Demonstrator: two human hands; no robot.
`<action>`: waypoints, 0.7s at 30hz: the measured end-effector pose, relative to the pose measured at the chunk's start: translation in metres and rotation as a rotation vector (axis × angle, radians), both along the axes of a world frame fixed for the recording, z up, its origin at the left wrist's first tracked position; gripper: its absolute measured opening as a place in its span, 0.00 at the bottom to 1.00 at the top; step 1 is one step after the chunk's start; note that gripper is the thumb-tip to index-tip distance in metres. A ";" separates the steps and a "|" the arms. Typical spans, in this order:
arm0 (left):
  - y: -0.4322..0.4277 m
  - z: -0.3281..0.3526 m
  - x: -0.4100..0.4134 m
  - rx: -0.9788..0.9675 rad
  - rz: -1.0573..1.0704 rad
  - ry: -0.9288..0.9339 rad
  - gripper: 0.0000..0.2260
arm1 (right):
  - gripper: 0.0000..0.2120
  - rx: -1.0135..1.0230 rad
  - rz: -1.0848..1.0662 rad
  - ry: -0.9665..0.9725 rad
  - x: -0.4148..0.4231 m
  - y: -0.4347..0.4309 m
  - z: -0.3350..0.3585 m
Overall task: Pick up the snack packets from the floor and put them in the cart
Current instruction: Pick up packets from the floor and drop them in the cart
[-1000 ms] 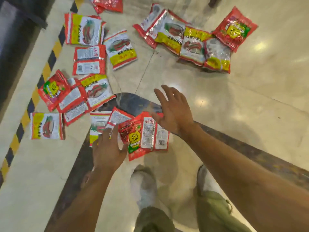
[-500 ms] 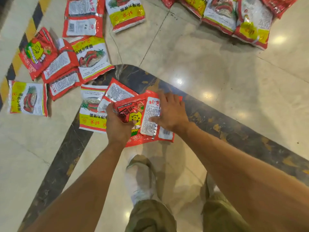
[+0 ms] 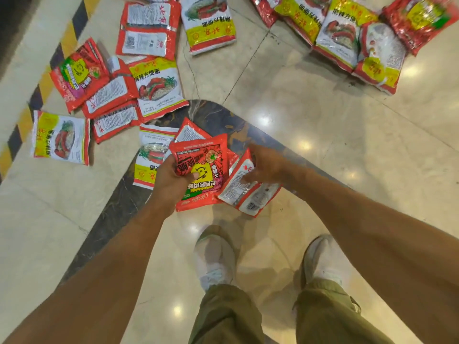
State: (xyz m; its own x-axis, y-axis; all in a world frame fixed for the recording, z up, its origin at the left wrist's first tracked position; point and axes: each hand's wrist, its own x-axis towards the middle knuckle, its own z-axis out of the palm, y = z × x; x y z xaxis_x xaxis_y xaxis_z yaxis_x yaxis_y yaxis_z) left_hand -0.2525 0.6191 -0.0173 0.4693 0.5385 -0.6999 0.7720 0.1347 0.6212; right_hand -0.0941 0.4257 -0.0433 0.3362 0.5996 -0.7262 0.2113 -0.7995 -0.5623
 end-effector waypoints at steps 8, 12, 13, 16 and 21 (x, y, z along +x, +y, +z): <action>0.058 0.147 0.014 -0.100 0.164 -0.124 0.20 | 0.11 0.131 -0.569 0.365 0.069 -0.016 0.155; 0.082 0.268 0.037 -0.115 0.235 -0.188 0.22 | 0.30 0.265 -0.954 0.460 0.107 -0.006 0.279; 0.088 0.302 0.046 -0.124 0.246 -0.206 0.22 | 0.31 0.303 -1.041 0.461 0.117 -0.001 0.314; 0.106 0.424 0.085 -0.130 0.280 -0.299 0.20 | 0.17 0.446 -1.228 0.512 0.151 0.021 0.440; 0.111 0.638 0.166 -0.074 0.244 -0.480 0.19 | 0.11 0.719 -1.366 0.522 0.202 0.042 0.665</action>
